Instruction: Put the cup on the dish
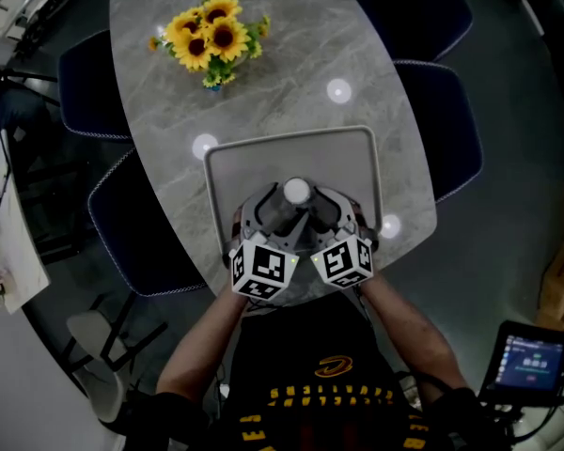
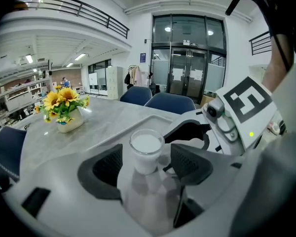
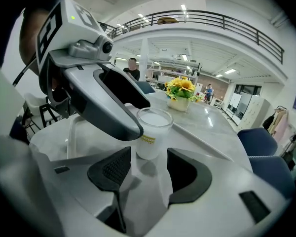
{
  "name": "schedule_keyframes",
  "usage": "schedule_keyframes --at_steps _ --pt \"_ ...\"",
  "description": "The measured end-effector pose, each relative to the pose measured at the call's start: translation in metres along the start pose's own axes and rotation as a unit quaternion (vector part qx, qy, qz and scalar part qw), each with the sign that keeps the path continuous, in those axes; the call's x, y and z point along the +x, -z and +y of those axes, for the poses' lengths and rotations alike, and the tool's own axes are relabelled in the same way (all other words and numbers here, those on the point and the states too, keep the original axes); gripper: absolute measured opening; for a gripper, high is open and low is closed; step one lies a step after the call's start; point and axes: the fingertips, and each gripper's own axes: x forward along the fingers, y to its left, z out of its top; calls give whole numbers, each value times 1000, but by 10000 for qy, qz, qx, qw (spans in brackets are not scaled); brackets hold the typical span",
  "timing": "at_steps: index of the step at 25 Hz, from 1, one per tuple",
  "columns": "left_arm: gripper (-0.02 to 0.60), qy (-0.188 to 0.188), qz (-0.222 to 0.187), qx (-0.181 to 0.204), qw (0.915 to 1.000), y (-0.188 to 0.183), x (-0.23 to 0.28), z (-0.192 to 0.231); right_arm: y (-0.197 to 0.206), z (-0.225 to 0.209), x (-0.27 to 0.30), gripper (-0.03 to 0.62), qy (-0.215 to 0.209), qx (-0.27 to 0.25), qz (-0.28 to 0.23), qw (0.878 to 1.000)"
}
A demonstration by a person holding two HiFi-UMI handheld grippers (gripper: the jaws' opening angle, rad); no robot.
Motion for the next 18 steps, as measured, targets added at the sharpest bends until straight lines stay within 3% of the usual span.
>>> schedule_keyframes --at_steps 7,12,13,14,18 --pt "295 -75 42 -279 9996 10 -7 2 -4 -13 -9 233 153 510 -398 9978" --pt "292 -45 -146 -376 9992 -12 -41 -20 -28 -12 -56 226 162 1098 -712 9913" --pt "272 -79 -198 -414 9989 -16 -44 -19 -30 -14 -60 129 141 1251 -793 9889" --pt "262 -116 -244 -457 9986 -19 -46 -18 -33 -15 -64 76 126 1390 -878 9863" --pt "193 -158 -464 -681 9965 -30 -69 -30 -47 -14 -93 40 118 1711 -1109 9789"
